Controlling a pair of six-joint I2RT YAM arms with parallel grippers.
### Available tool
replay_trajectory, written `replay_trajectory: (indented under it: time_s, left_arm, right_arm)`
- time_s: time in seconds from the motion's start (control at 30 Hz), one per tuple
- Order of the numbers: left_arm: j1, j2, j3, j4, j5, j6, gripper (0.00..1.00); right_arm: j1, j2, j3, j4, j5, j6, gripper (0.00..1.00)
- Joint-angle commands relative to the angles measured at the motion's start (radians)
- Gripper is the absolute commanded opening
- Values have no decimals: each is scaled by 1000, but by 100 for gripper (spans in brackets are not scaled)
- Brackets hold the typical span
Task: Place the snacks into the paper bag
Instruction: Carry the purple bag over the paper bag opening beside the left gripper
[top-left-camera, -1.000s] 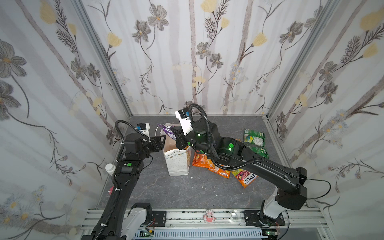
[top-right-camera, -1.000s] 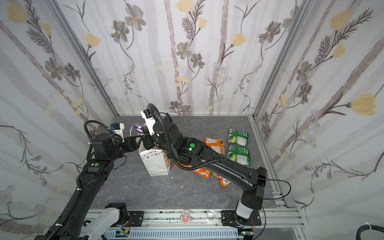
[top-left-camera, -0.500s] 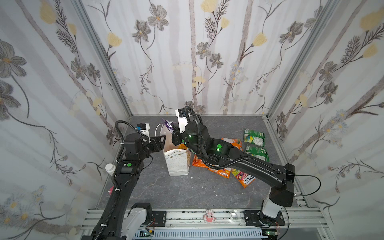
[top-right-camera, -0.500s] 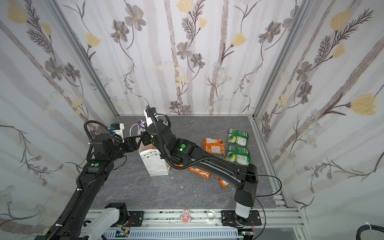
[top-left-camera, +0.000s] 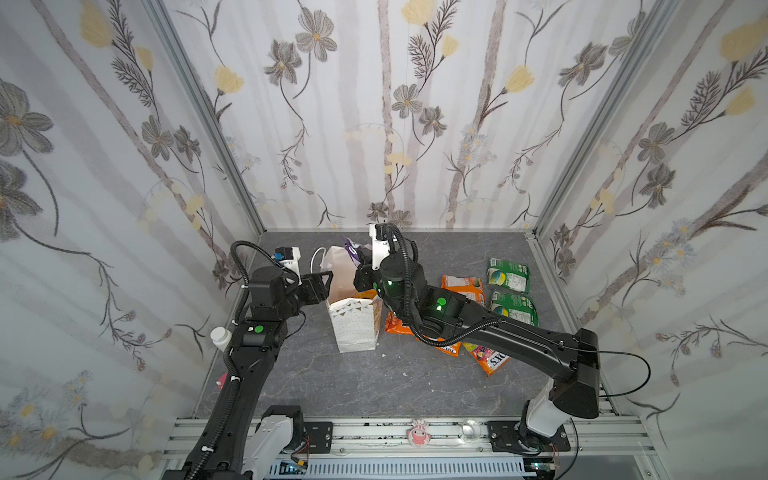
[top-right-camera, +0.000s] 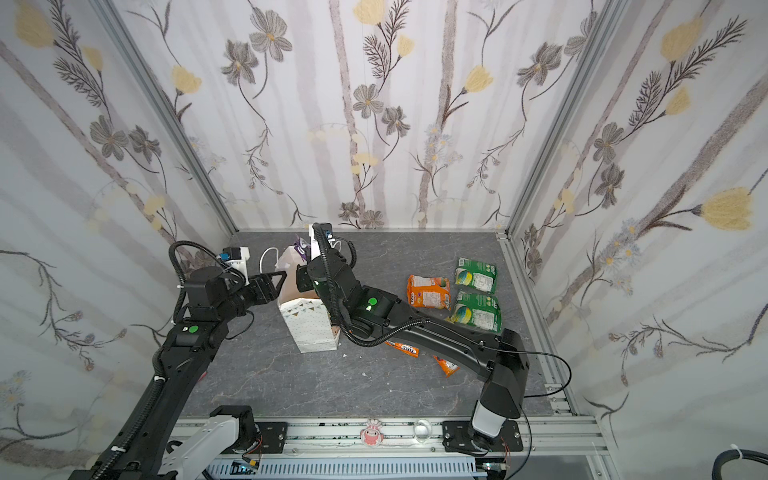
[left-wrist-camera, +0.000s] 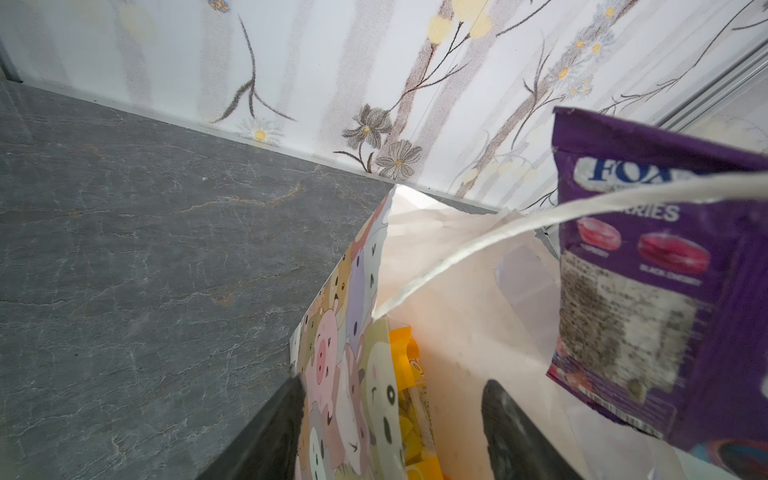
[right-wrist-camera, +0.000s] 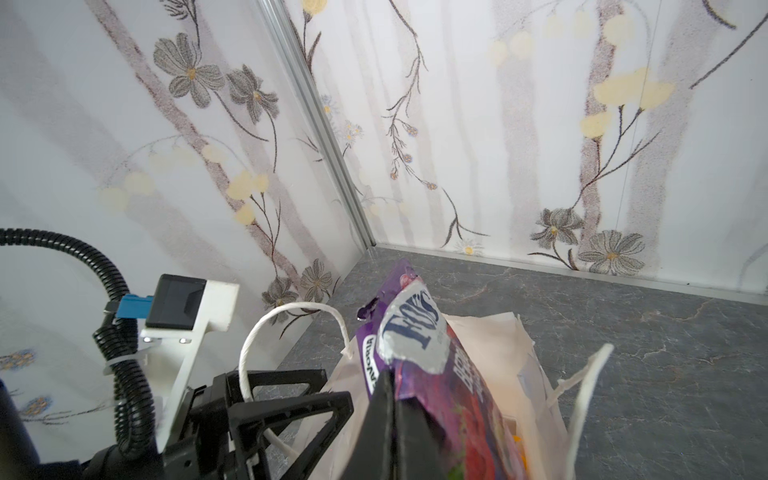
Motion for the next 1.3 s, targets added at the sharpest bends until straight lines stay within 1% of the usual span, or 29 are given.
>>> replay_trajectory:
  time_s: [0.0,0.2,0.33,0.87,1.07,1.17,1.27]
  left_arm:
    - [1,1,-4,31,9,-12,68]
    - [1,0,-3,32,8,-12,68]
    - [1,-1,-3,32,10,-12,68]
    - [3,2,-3,34,12,-14,68]
    - [3,2,-3,32,11,-12,68]
    - [3,6,-2,31,10,-12,68]
    - [3,11,-1,29,9,-12,68]
  right_arm:
    - [1,-2,-4,106,40,29,0]
    - [1,19,-9,118,80,47,0]
    - [-4,34,-10,121,80,56,0]
    - [-34,75,-16,114,16,106,0]
    - [-35,72,-39,118,-21,116,0]
    - [-37,68,-47,113,-22,116,0]
    - [-40,62,-55,121,-22,116,5]
